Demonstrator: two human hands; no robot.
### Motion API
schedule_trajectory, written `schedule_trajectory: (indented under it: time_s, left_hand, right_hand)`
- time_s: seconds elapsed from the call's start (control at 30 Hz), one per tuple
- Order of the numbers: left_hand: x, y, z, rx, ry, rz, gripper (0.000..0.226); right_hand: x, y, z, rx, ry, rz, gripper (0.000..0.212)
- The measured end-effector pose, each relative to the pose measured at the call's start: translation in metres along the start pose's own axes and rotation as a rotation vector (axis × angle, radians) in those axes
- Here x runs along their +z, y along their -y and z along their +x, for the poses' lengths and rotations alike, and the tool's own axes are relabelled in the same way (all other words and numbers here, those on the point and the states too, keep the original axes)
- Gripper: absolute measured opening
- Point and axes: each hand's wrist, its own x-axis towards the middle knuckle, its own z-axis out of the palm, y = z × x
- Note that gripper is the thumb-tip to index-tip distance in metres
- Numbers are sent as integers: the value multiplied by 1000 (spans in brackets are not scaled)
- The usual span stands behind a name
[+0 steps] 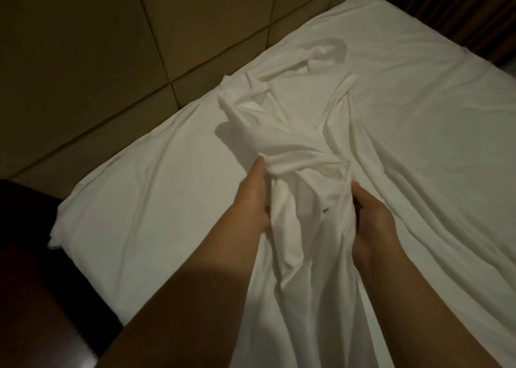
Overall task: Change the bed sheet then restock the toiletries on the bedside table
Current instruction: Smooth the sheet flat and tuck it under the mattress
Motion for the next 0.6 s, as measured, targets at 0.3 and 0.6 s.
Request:
schedule_trajectory:
  time_s: [0.3, 0.6]
  left_hand:
    - [12, -39, 11, 185, 99, -187, 38]
    - [-58, -129, -20, 544, 82, -365, 49]
  right_hand:
    - [0, -13, 11, -355, -403, -1056, 21]
    - [115, -61, 11, -1102, 28, -1657, 6]
